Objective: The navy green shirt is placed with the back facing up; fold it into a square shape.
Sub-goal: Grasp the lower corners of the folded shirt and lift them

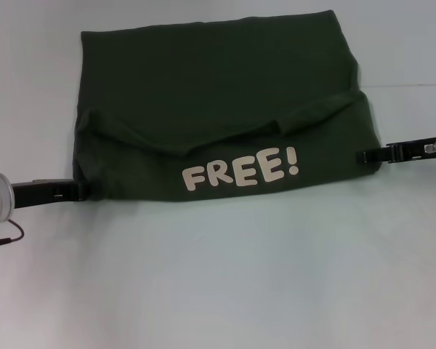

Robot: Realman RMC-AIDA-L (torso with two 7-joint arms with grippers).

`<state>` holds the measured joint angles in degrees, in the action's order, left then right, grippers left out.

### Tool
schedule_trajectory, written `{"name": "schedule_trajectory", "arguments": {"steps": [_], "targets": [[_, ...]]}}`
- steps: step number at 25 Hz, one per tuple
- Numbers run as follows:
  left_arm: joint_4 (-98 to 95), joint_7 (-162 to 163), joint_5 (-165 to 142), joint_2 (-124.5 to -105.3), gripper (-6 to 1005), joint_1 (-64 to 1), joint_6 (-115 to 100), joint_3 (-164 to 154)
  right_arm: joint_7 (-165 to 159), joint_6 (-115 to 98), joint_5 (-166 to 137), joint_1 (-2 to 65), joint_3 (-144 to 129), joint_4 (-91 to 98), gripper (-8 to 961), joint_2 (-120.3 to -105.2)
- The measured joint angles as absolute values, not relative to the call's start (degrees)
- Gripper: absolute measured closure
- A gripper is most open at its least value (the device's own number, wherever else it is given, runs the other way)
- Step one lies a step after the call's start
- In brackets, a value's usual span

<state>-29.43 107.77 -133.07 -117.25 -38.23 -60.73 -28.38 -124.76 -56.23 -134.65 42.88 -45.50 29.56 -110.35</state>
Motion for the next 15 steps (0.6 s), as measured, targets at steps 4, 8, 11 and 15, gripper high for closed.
{"name": "schedule_trajectory", "arguments": {"steps": [4, 8, 11, 15], "targets": [[-29.45, 107.77, -133.07, -117.24, 969, -38.24, -60.73, -28.31, -124.72, -54.53, -134.65, 42.98, -46.07, 29.16, 153, -111.02], [-29.45, 107.76, -133.07, -117.24, 969, -38.24, -60.73, -28.23, -124.49, -53.64, -134.65, 43.07, -46.52, 28.81, 153, -111.63], [-29.45, 107.76, -133.06, -117.24, 969, -38.24, -60.73, -28.27, -124.21, -53.26, -134.65, 43.13, -46.61, 28.81, 153, -112.05], [-29.45, 107.75, -133.06, -117.25, 969, -38.30, -60.73, -28.30, -124.09, -52.96, -134.64, 43.15, -46.76, 28.81, 154, -112.44]]}}
